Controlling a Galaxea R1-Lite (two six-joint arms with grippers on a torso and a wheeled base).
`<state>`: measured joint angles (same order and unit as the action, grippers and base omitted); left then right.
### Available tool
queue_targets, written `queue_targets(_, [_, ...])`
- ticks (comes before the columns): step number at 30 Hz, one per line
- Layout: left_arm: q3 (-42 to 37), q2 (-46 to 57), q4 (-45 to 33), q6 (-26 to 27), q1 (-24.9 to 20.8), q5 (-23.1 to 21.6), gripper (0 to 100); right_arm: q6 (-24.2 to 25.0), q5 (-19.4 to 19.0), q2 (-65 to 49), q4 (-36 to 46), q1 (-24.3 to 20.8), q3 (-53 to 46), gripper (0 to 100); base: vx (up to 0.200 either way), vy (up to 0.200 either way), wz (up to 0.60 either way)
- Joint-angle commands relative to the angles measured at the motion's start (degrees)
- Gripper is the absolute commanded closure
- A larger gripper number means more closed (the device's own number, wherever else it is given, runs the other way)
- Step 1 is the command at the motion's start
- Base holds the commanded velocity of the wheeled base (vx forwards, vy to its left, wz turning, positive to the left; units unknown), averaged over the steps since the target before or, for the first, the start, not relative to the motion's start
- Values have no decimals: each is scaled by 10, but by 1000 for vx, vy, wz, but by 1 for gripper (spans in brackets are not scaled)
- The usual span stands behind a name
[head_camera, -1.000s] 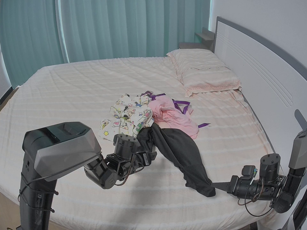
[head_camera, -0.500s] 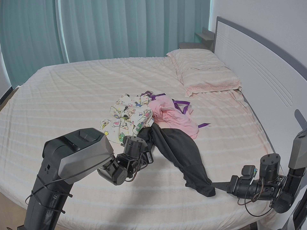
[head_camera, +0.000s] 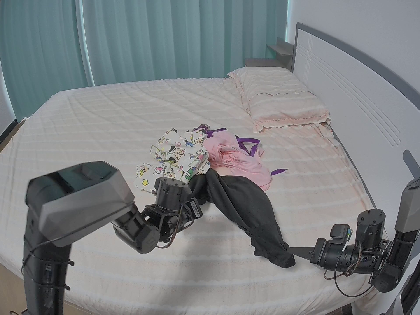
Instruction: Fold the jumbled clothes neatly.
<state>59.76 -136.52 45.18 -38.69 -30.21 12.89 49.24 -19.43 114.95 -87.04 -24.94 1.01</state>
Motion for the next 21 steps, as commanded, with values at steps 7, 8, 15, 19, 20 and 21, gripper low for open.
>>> queue_targets(7, [-192,422,-1,-53,-42,2,100,1,7,-198,-29,-5,18,100,0,0,0])
queue_targets(8, [-192,434,0,-51,-41,5,100,2,6,-216,-28,-5,30,100,0,0,0])
queue_targets(15, [-207,514,2,-56,-37,14,100,0,8,-324,-19,5,125,100,0,0,0])
queue_targets(19, [-230,541,2,-56,-37,14,100,2,-6,-336,-6,14,131,100,0,0,0])
queue_targets(20, [-237,543,2,-56,-37,14,100,2,-10,-330,-6,14,128,100,0,0,0])
queue_targets(21, [-243,545,2,-58,-37,14,100,3,-11,-322,-6,14,124,100,0,0,0])
